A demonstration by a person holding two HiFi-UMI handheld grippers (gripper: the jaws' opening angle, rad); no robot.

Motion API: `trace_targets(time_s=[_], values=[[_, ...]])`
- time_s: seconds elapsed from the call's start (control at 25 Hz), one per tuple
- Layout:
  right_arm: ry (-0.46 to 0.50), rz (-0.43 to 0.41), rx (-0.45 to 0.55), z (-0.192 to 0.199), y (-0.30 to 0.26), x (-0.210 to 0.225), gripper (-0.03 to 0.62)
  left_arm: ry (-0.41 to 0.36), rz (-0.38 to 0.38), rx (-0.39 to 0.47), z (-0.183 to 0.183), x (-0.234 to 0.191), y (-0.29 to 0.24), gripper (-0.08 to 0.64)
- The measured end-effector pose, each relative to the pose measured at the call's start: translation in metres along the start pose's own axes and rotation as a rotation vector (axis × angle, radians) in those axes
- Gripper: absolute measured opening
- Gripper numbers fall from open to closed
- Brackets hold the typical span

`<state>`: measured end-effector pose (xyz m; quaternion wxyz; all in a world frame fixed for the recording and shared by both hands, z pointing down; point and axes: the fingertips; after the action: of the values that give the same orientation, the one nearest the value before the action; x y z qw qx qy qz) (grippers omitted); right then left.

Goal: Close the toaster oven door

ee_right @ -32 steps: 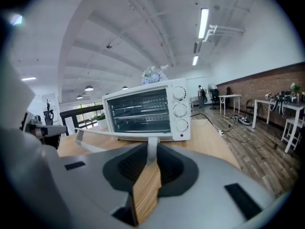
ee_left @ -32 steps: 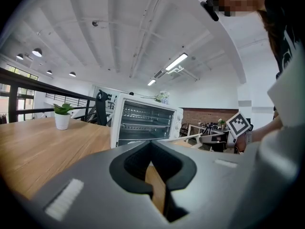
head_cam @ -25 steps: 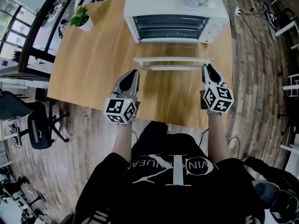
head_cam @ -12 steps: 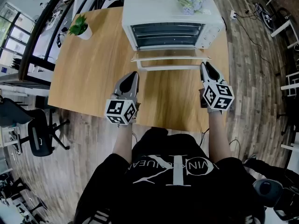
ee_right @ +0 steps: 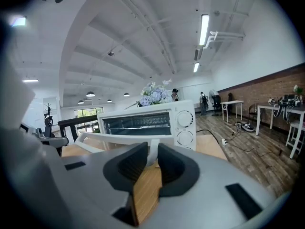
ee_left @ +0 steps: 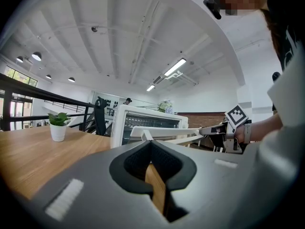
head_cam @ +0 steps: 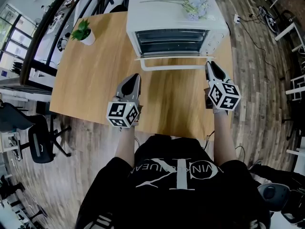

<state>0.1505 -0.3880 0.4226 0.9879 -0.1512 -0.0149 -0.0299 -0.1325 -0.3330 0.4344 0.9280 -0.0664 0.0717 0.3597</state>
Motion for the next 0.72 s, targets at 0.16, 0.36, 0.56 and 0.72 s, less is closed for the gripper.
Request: trace_targets(time_s=[0.16, 0.36, 0.56, 0.72], values=[[-0.006, 0.005, 0.008, -0.009, -0.006, 0.0, 0.051, 0.002, -0.001, 0.003, -0.003, -0.006, -0.003, 0.011], [-0.009, 0.005, 0.006, -0.017, -0.011, -0.003, 0.051, 0.008, -0.005, 0.008, -0.007, -0.013, -0.004, 0.011], [-0.002, 0.013, -0.01, -0.025, -0.018, -0.002, 0.051, 0.017, -0.007, 0.009, -0.015, -0.016, -0.007, 0.011], [0.008, 0.017, -0.026, -0.032, -0.023, -0.002, 0.051, 0.026, -0.015, 0.009, -0.024, -0.021, -0.01, 0.011]])
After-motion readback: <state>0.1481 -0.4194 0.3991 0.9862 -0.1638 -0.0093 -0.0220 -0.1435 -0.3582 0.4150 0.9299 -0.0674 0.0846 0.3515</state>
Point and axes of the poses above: the fingertips, and each gripper's own axes: y backward along the fingers, x to its right, z out of its underside, and after that the axes turned 15 degrees about z, right-handed
